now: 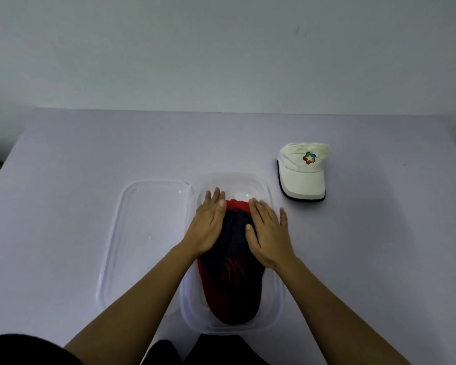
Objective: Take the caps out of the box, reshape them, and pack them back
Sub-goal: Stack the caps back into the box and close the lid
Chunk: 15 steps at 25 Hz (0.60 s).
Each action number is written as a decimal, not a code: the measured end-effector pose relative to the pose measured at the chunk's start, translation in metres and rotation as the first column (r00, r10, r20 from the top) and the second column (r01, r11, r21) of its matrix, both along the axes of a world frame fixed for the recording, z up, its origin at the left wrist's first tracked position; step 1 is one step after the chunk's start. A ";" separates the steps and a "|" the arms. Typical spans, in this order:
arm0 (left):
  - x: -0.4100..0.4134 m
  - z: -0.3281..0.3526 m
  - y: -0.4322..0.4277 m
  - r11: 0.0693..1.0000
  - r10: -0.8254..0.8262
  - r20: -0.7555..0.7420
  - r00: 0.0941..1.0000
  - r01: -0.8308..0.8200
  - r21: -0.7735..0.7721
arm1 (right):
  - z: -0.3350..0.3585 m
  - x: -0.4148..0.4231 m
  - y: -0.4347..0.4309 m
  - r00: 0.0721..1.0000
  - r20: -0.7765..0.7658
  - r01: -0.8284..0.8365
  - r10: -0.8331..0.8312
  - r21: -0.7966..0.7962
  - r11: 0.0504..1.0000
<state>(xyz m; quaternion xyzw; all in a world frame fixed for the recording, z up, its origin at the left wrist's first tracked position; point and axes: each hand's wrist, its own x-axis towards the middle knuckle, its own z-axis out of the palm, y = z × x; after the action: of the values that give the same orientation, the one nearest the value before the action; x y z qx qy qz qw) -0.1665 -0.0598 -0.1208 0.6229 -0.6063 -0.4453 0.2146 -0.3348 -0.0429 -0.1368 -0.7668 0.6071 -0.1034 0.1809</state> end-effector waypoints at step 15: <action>-0.115 0.052 -0.133 0.994 0.076 -0.147 0.986 -0.064 0.086 | -0.005 -0.124 -0.073 0.394 0.421 0.656 -0.817 0.494 0.571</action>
<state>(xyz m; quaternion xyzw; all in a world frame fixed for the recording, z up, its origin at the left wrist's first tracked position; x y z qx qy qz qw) -0.2815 -0.1929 -0.0686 0.6167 -0.5476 -0.5074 0.2498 -0.4590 -0.1159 -0.1420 -0.3063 0.7978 -0.3377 0.3946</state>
